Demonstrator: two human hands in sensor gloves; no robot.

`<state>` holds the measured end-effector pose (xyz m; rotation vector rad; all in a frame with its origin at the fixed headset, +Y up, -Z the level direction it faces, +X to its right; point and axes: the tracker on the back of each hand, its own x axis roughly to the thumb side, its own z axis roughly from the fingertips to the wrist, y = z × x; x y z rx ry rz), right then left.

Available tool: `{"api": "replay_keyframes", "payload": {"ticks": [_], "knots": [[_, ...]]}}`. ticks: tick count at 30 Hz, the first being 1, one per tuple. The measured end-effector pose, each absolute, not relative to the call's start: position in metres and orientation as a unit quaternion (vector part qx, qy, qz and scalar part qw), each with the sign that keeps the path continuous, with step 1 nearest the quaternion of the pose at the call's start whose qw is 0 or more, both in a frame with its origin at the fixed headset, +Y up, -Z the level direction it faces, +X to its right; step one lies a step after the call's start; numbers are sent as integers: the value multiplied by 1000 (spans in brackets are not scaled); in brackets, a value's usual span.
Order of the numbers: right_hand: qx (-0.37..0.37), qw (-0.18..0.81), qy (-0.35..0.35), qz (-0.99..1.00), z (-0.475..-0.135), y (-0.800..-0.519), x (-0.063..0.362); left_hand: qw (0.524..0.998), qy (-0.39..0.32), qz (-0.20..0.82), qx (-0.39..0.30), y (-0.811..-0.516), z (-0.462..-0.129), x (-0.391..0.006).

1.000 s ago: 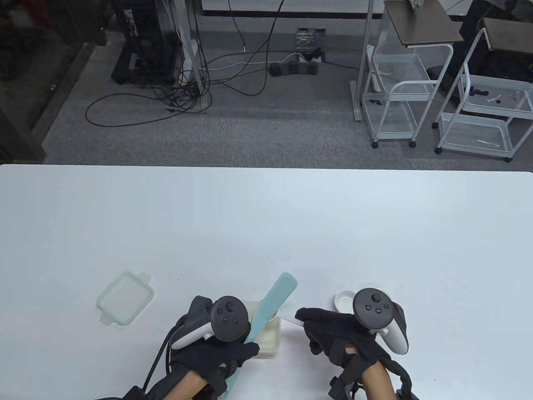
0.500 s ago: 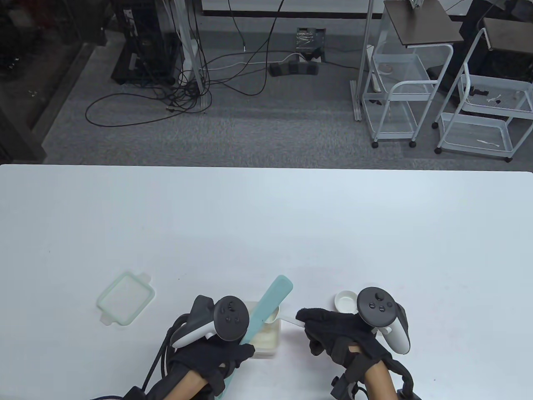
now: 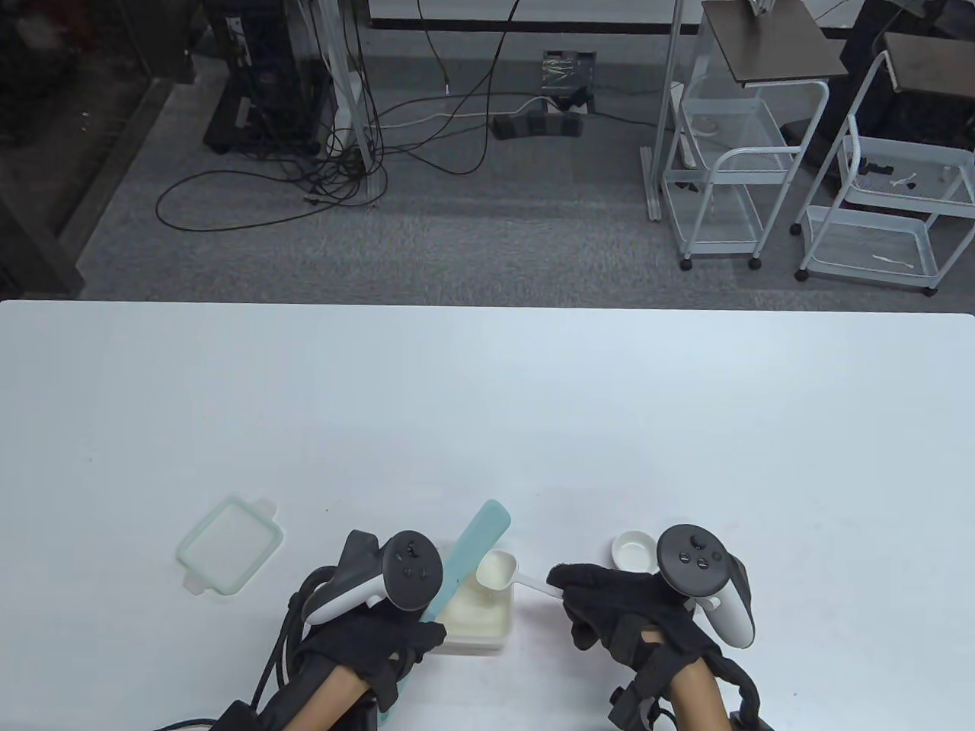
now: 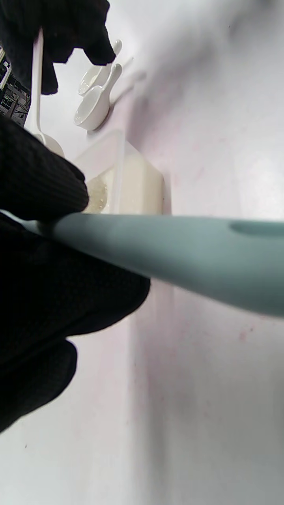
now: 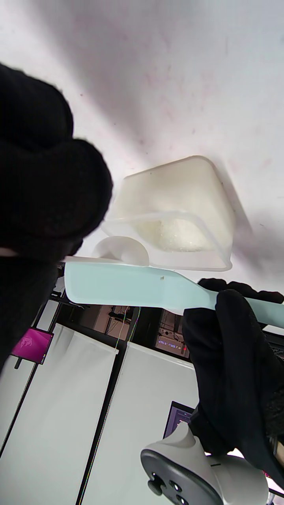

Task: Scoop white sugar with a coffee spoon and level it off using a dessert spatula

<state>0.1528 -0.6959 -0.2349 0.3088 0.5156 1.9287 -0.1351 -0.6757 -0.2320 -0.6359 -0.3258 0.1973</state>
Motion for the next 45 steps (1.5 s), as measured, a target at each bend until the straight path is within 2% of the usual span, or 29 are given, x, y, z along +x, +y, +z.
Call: {"api": "replay_keyframes", "payload": {"ticks": [11,22,25,28,29,31,33,39,45], "knots": [[138,547,212,798,-234,-691,157,948,-140,75,-276,-669,-237,-144],[156,578,218,771,-232,-687,164,945,-143,72,-284,-676,-240,-145],[154,578,219,771,-232,-687,165,944,-131,-14,-303,-683,-238,-139],[153,577,219,772,-232,-687,165,952,-147,25,-266,-675,-236,-139],[153,578,219,771,-232,-687,165,950,-143,31,-275,-675,-236,-138],[155,577,219,772,-232,-687,165,944,-144,-28,-297,-680,-234,-134],[156,579,217,770,-233,-686,165,950,-138,-36,-278,-681,-234,-133],[157,584,215,767,-233,-686,166,956,-145,38,-252,-668,-234,-141],[157,581,217,769,-232,-687,166,975,-88,9,-206,-669,-247,-162]]}}
